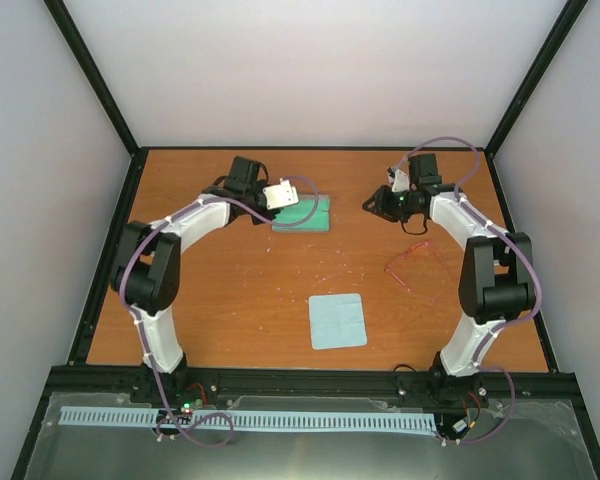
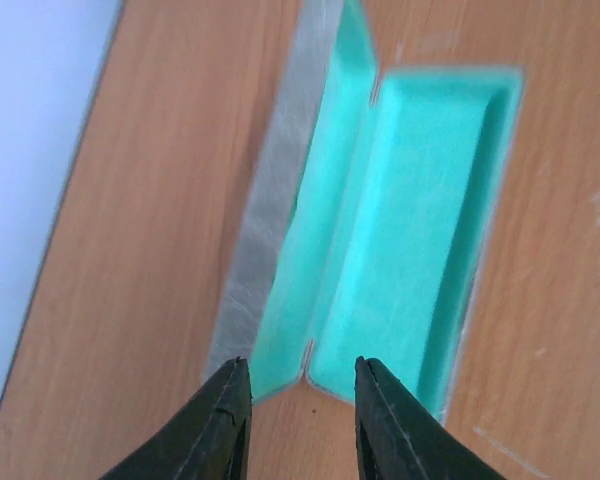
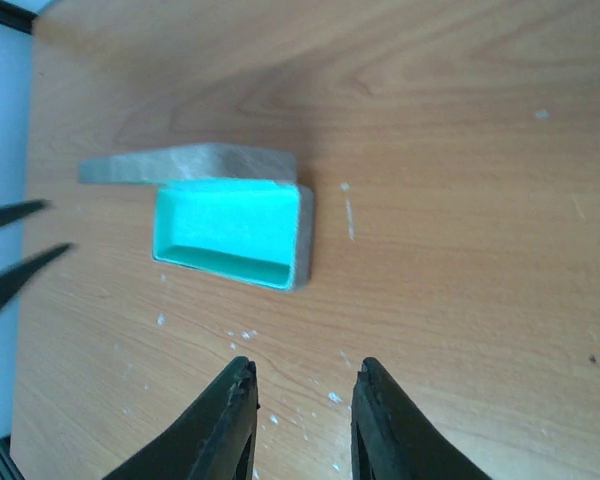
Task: Organize the sunglasses
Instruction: Fold the glasses cleaning cloth at the center of the board.
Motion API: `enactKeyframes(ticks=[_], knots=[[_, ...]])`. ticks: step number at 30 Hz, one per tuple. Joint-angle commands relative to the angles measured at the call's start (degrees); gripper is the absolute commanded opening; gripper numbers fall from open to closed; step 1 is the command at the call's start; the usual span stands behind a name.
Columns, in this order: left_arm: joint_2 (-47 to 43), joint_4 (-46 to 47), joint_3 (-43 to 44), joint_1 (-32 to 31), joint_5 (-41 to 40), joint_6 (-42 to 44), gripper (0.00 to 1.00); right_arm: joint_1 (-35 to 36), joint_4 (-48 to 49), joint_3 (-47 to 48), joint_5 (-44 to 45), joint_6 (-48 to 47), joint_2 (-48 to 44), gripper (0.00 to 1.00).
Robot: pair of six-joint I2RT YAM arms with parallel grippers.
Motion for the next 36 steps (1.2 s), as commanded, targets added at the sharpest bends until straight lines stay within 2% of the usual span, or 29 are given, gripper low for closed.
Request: enactKeyframes(ticks=[1,3,6,9,14,20,27,36], knots=[[-9.6,-6.0,4.3,-0.3,13.7,-4.9,0.31,-0.2,-8.8,4.2,2.3,-2.0,0.0,0.3],[-11.1,-15.8,7.5,-0.5,21.2,-3.5,0.31,-0.2,-16.5,6.4,2.2,-7.4,-0.9,0.32],[-10.7,-28.0,10.9,-2.3,25.0,-1.6,0.25,0.3,-27.3,6.6,-1.1,-16.0,-4.2,0.32],[-8.7,-34.7,11.9,-4.9,26.4,-4.0,0.21,2.7,-31.1,1.3,-2.7,-17.4,-9.8,0.32],[-9.4,-31.0,7.2,-10.1,24.9,-14.3,0.21,9.4,-27.7,-11.7,4.7,-12.9,-19.5,0.33],[-10.2,-30.7,4.3,-14.9,22.9,-20.7,0.22,13.4,-25.0,-22.1,10.5,-7.1,-25.5,0.36],[-11.6,-26.3,-1.5,-15.8,18.3,-26.8,0.23,19.6,-20.2,-26.8,14.4,-0.5,-22.1,0.4],[-14.2,-23.7,-4.5,-15.8,14.6,-31.1,0.22,20.8,-17.9,-23.8,20.1,-2.4,-14.2,0.31]])
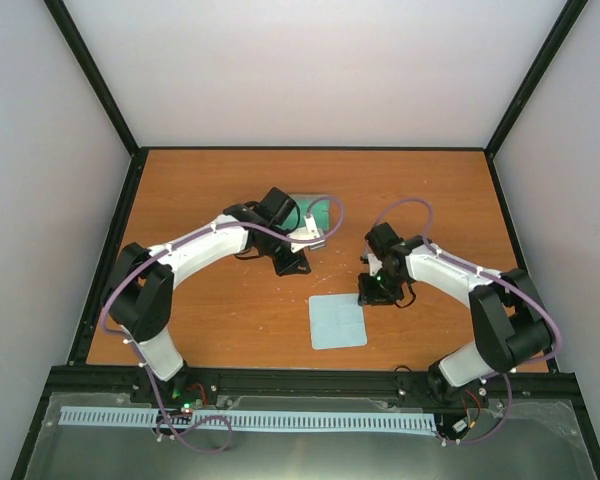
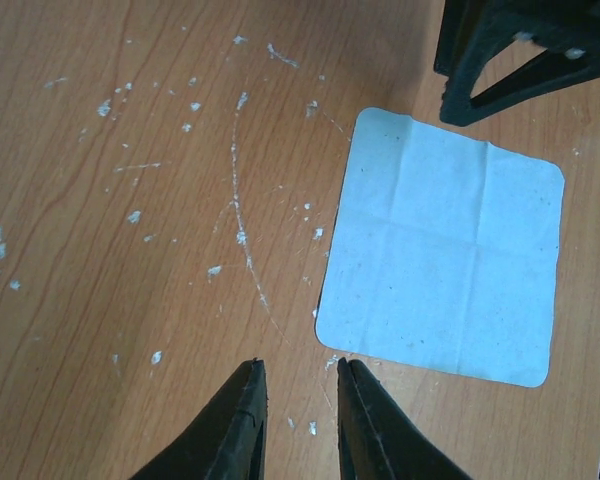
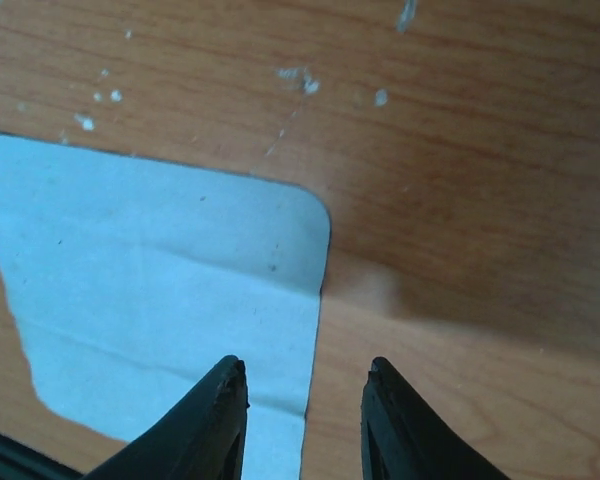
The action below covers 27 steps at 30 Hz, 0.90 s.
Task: Organize the sunglasses
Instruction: Fold the glasses cleaning cloth at the center of the board.
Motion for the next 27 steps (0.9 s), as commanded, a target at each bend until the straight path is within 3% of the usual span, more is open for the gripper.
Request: enactKeyframes(ticks=[1,15,27], knots=[[-3.4,2.6,-0.4,-0.2,-1.9,-3.8,0.22,0.5,2.6,2.6,3.7,-0.2,3.0,0.31],[-5.3,4.1,-1.5,0.2,-4.8,-2.0,0.22,3.1,3.0,7.0,6.4,-0.5,10.6,0.32],[-6.1,4.8,-2.6,0.9,-5.8,-1.8,0.22,4.5,2.5,7.5,8.4,-0.4,13.8,0.23]])
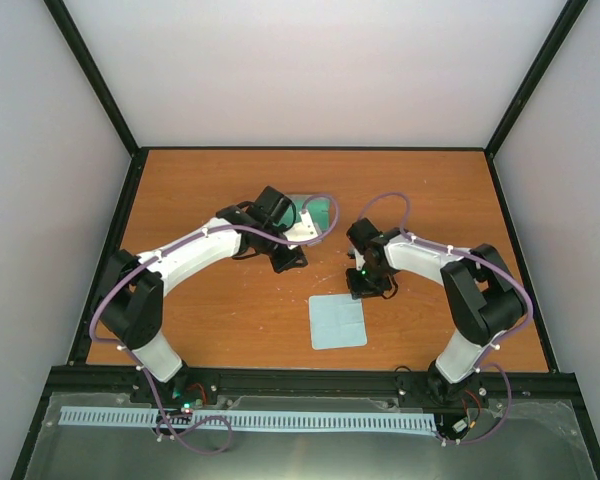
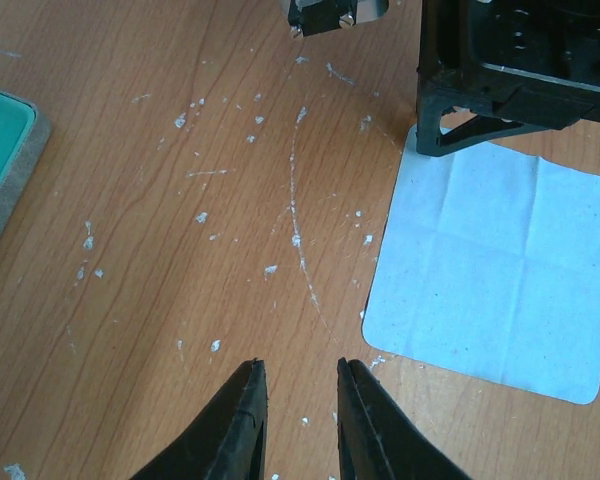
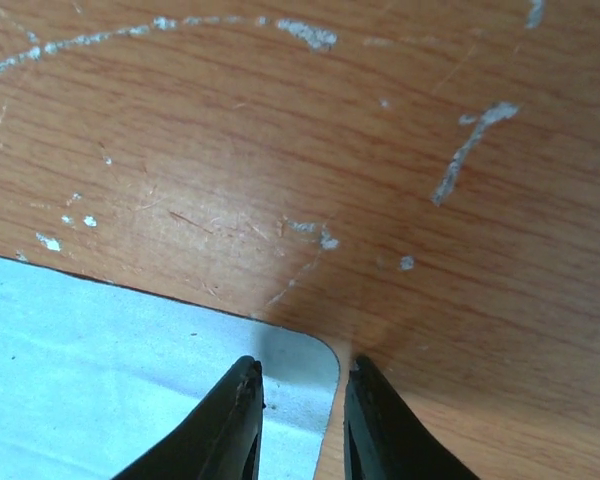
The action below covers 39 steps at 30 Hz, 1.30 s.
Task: Organize the sunglasses
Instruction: Fold the glasses cleaning cloth at the center of the board.
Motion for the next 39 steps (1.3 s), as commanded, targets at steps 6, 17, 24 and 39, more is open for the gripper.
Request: enactKeyframes(ticks=[6,17,24,39], knots=[[-2.2,1.7,-1.0,0.4,-1.1,-0.3,0.22,2.8,-0.6,0.3,3.4,0.5,2.9,0.15],[-3.2,2.4,-3.1,0.3,-0.4,-0.1,0.22,5.5,-1.2,-0.1,7.6,2.9,4.5,0.03],[1.8,0.1,-1.2,-0.2,5.2,1.7,0.24,5.5,-2.0,1.5,13.2,5.1,0.2,0.03],[10.6,3.6,-0.4,-3.2,2.1,-0.7,0.17,5.4,1.7,-0.9,12.2,9.1,-0.8,0.03]])
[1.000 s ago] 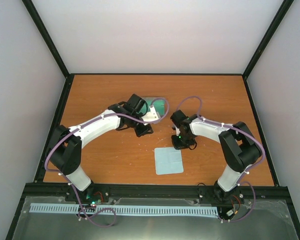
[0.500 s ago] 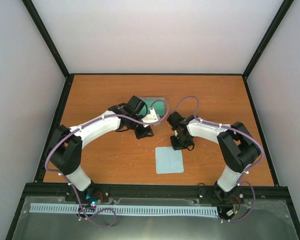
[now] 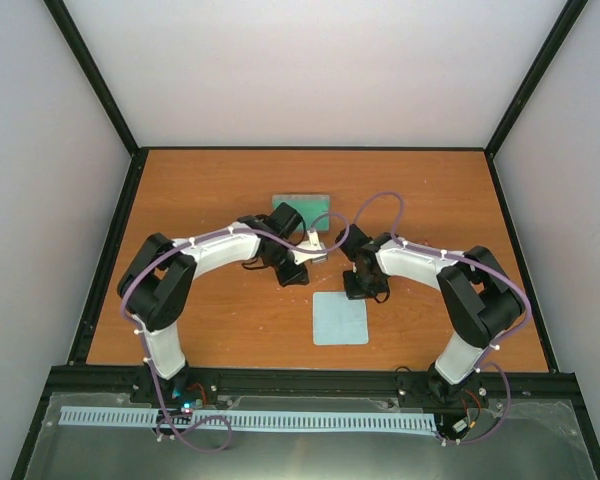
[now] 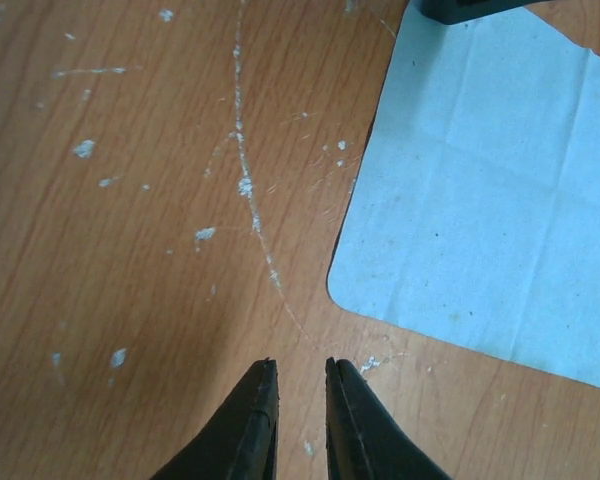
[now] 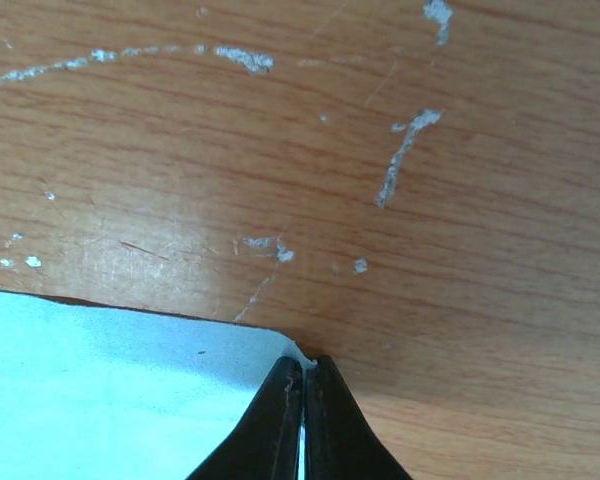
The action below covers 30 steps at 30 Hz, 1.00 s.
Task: Organize the sunglasses
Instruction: Fold the glasses cleaning cloth at the center of the board.
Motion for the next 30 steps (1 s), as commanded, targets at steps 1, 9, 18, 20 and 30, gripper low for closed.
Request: enactKeyframes(ticks=[1,9,18,20,30], knots=[[2.0,1.7,2.0,-1.9,0.9,-1.2,0.17,0.2,1.5,-0.9,0.9,1.7,-0.7,0.03],[2.4,2.2,1.5,-3.3,0.9,-0.3,0.18,0.2,2.2,-1.3,1.0,2.2,-1.2,0.03],[4.2,3.4,1.2,-6.0,1.1,-1.8,0.17,0.1,2.2,-1.7,2.1,2.8,-2.6,0.03],[4.7,3.6,1.4,-6.3,1.2,-2.3,0.17,0.0,2.4,-2.0,2.1,2.8,-2.9,0.03],[6.0,4.9,1.2,-6.8,-0.3,-3.5,0.2,-0.3,3.2,-2.3,2.1,2.7,-3.4,0.03]])
